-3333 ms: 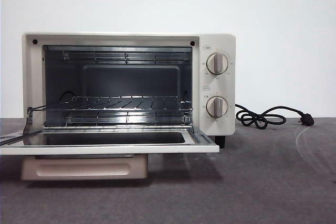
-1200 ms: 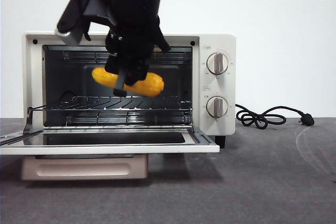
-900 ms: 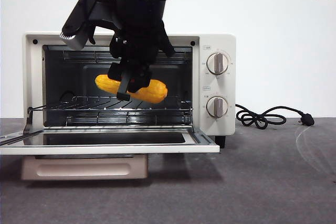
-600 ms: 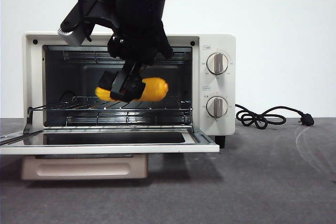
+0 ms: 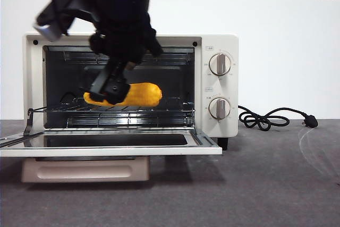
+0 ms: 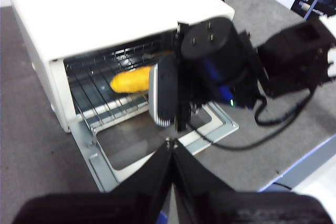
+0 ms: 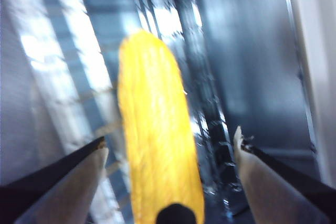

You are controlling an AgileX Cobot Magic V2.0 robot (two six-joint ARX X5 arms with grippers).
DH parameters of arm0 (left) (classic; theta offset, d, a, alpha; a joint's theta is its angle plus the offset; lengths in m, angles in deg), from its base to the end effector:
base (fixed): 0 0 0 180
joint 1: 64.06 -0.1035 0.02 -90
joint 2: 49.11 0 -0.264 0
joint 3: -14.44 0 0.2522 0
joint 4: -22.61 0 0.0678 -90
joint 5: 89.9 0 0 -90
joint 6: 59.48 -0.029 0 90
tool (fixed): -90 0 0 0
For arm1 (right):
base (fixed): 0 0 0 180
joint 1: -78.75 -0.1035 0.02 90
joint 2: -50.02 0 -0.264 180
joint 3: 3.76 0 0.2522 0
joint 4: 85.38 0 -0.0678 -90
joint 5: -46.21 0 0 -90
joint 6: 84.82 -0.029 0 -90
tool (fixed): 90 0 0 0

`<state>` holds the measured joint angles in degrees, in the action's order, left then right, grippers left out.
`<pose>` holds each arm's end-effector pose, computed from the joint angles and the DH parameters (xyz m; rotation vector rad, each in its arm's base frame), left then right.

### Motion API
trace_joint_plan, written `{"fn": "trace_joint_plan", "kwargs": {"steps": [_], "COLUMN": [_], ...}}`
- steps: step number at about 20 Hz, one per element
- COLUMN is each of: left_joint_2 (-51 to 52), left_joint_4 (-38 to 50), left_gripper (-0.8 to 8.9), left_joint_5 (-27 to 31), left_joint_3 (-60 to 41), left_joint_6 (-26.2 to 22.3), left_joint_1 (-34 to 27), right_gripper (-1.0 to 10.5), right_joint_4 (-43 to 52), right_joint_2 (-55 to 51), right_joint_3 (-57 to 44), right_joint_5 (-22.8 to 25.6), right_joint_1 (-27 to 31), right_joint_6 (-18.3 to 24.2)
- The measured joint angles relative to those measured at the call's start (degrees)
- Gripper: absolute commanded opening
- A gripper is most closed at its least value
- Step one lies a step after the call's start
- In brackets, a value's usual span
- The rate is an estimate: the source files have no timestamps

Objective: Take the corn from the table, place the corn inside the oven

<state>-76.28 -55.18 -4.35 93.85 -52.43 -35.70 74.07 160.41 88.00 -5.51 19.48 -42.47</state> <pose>0.0225 -0.0147 0.3817 -0.0241 0.4758 -0.5346 0.2307 0.3528 0.2132 -1.2346 0.3121 0.5197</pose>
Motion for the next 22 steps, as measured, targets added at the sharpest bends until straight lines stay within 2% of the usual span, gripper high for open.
{"fn": "trace_joint_plan", "kwargs": {"steps": [4, 8, 11, 14, 16, 17, 19, 22], "left_joint_2": [-0.31, -3.21, -8.11, -14.47, -18.29, -20.13, -22.53, -24.98], "left_joint_4": [3.72, 9.51, 13.29, 15.34, 16.15, 16.15, 16.17, 16.17], "left_gripper": [-0.06, -0.07, -0.08, -0.08, -0.08, -0.08, -0.08, -0.08], "left_joint_5": [5.73, 16.20, 17.40, 17.31, 14.53, 11.58, 3.23, -10.12], "left_joint_3": [0.02, 0.02, 0.02, 0.02, 0.00, 0.00, 0.00, 0.00], "left_joint_6": [-2.19, -6.84, -10.12, -12.17, -13.05, -13.16, -13.51, -13.55], "left_joint_1": [0.00, 0.00, 0.00, -0.44, -2.10, -3.37, -7.48, -15.65], "right_gripper": [4.1, 3.9, 1.6, 0.5, -0.2, -0.1, -0.1, -0.1], "right_joint_4": [-2.82, -10.69, -19.58, -29.81, -35.43, -38.25, -43.41, -46.38], "right_joint_2": [-1.55, -6.64, -10.88, -16.96, -21.38, -23.87, -29.38, -36.63], "right_joint_3": [0.00, 0.02, 0.02, 0.02, 0.02, 0.02, 0.02, 0.02], "right_joint_5": [1.29, 1.38, 1.38, 0.35, -2.62, -5.03, -11.34, -17.64], "right_joint_1": [-3.78, -8.74, -12.92, -16.59, -17.99, -18.10, -17.94, -16.83], "right_joint_6": [-2.75, -8.85, -15.02, -22.05, -26.43, -28.87, -34.25, -39.32]}}
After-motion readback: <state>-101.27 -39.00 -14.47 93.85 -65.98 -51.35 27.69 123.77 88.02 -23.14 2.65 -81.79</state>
